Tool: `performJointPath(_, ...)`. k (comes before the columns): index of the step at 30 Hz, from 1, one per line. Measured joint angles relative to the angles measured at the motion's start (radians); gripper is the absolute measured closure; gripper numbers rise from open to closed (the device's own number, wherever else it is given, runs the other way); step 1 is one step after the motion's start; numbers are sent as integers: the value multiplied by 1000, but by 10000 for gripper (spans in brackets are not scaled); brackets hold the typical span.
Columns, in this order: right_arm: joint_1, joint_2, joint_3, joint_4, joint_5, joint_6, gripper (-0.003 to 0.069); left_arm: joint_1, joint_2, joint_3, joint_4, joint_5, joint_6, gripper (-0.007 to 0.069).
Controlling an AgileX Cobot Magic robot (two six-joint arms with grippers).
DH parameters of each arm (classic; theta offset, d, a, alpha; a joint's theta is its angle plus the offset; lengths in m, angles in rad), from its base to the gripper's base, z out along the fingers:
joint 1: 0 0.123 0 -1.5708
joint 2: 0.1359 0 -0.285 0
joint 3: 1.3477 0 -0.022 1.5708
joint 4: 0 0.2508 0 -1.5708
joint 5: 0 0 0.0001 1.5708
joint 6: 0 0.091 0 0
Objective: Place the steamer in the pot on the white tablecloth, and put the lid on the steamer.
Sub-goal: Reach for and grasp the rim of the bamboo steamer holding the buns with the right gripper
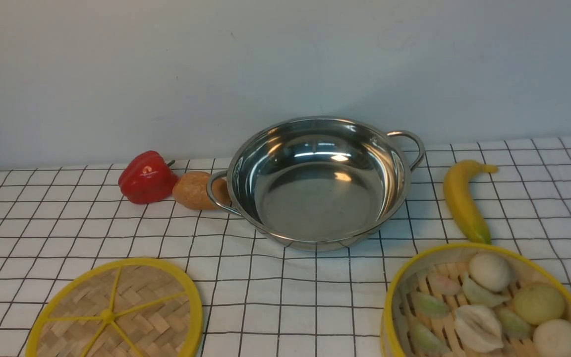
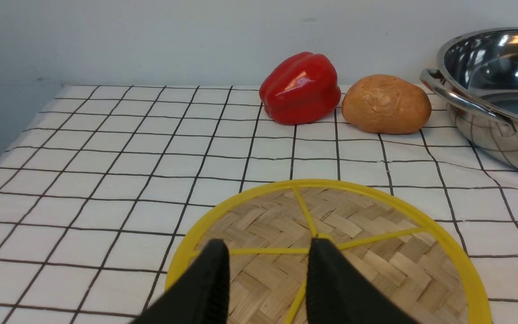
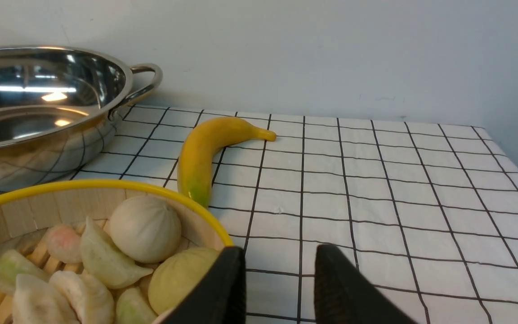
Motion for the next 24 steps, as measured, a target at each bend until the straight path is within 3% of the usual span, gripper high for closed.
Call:
performJointPath(16,0,0,0,10,-23,3,416,0,0,0,0,0,0,382)
performJointPath(20,3,0,0,186,-194,61,416,0,0,0,0,0,0,382)
performJointPath(24,22,0,-55,266,-136,41,416,0,0,0,0,0,0,382)
